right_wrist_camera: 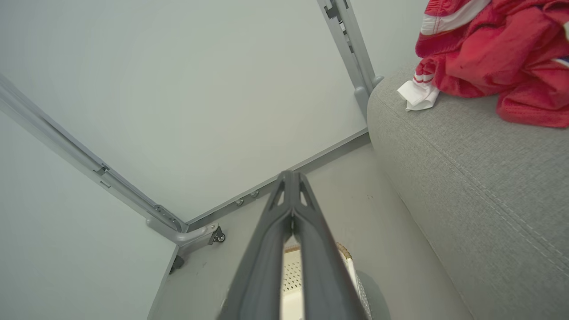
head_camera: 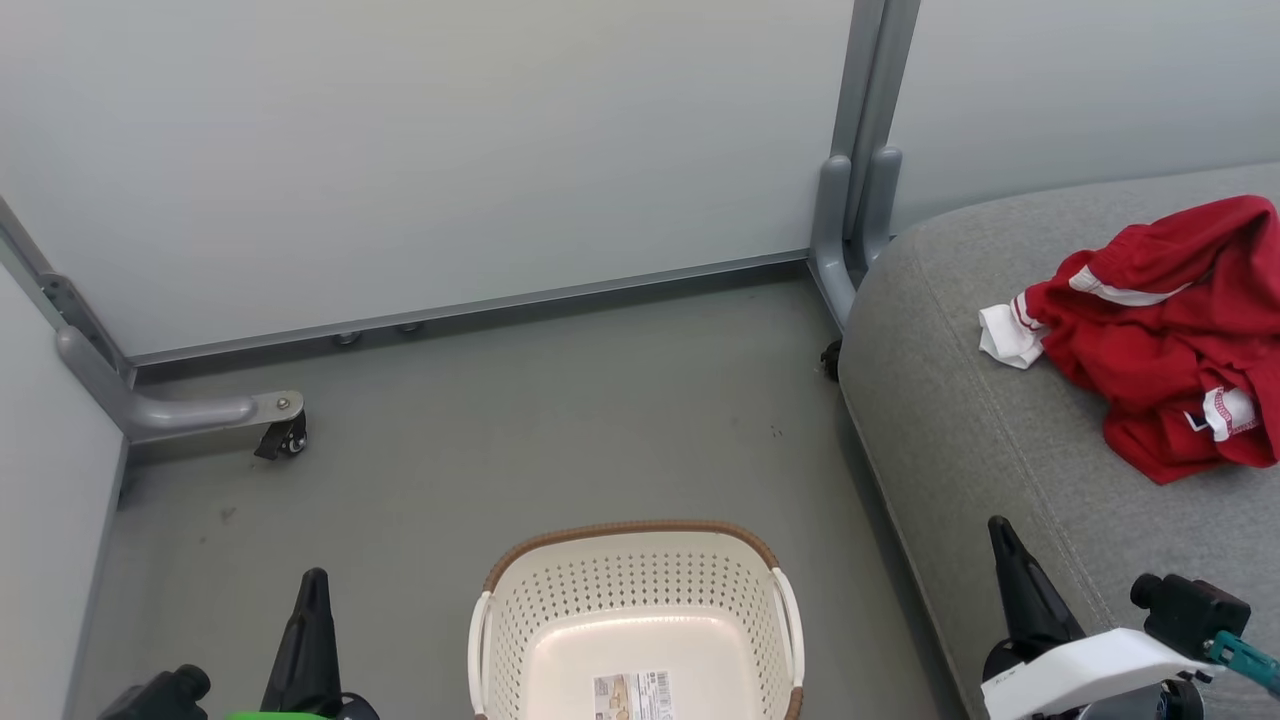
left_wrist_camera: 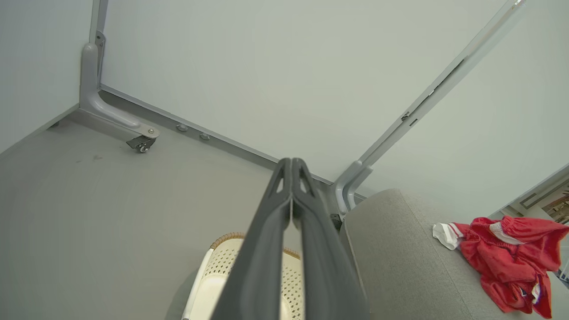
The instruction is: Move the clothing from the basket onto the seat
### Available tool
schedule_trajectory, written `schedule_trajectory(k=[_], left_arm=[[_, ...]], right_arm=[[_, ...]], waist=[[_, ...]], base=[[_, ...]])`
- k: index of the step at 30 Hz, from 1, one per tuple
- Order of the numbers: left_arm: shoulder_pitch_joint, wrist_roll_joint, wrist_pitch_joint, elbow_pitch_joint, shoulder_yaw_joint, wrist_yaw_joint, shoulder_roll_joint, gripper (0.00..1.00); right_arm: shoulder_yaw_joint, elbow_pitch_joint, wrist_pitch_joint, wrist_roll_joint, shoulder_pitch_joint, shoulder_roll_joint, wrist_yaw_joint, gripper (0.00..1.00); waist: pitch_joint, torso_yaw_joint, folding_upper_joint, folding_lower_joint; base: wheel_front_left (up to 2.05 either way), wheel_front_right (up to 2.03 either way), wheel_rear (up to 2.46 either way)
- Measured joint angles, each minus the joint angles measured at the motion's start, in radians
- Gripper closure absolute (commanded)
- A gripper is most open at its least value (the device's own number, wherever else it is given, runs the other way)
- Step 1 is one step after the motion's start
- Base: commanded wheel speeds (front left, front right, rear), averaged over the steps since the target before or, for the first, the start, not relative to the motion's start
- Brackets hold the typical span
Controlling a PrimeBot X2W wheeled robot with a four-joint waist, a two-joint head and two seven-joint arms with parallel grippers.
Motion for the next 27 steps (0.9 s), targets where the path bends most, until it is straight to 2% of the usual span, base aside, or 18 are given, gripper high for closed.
schedule_trajectory(k=[27], left_arm=[[-0.087,-0.359,0.081,0.049,0.033,-0.012,0.010,1.00]], right_arm=[[-0.040,0.032,0.084,0.375,-0.057,-0.011,0.000,1.00]], waist=[[0.018,-0.001,0.0000,0.0000]], base=[[0.00,0.00,0.00]])
